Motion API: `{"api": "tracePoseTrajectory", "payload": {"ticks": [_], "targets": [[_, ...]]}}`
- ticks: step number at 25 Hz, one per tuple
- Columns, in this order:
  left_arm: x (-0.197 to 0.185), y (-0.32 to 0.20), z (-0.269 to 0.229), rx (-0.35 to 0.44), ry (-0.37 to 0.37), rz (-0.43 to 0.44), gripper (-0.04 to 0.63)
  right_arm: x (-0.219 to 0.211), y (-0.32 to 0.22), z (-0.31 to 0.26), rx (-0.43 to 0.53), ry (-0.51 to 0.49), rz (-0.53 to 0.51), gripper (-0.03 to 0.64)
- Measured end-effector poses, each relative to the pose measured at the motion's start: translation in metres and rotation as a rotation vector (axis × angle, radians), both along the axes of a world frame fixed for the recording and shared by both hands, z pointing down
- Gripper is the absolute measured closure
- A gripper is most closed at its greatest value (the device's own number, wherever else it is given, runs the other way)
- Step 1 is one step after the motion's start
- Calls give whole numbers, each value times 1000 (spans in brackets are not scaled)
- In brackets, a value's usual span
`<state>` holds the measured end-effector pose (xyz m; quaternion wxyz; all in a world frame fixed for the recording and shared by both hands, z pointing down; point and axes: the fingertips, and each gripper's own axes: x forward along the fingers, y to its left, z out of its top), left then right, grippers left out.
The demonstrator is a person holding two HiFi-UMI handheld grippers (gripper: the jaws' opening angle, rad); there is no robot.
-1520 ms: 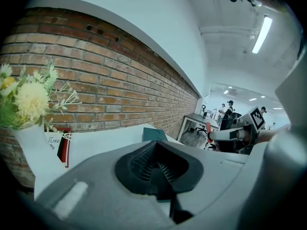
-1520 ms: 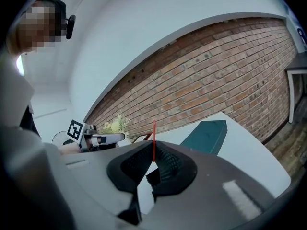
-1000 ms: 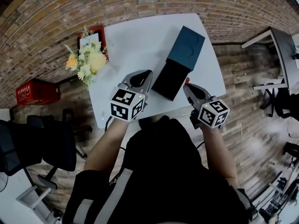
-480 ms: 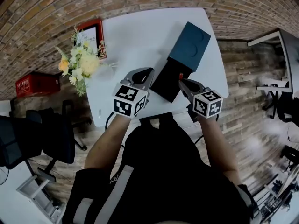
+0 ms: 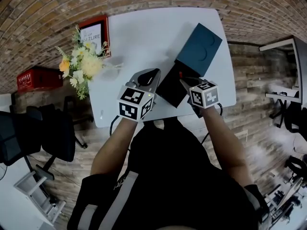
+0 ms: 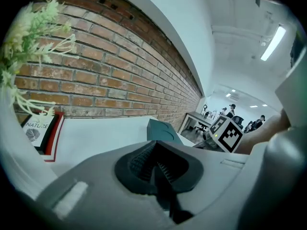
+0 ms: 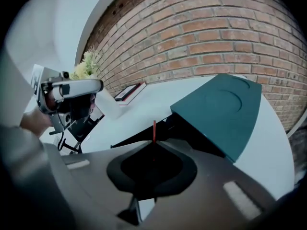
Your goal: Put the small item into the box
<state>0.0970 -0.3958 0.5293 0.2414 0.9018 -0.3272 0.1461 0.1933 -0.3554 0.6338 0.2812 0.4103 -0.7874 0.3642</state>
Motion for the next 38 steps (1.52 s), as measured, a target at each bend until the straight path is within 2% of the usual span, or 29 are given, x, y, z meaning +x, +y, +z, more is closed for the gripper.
{"api": "tracePoseTrajectory", "payload": {"ticks": [9,15,27,30,35,38], "targets": [[-12,0,-1,-5,19,-34,589,-7,-4,19,-56,156,-127,603],[-20,0,-4,4,27,-51,589,-16,-1,28,-83,204,-213,603],[-31,8,4,-15,19,-70,589,-15,4,52,-102,431,-394,603],[-31,10,5,-19,17,-65,589,-10,14,57,-160,495,-414,603],[-34,14,7,-20,8,-58,589,-24,23,60,-157,471,-464,603],[-35,15,6,-20,8,-54,589,-20,25,62,-158,509,-473,601]]}}
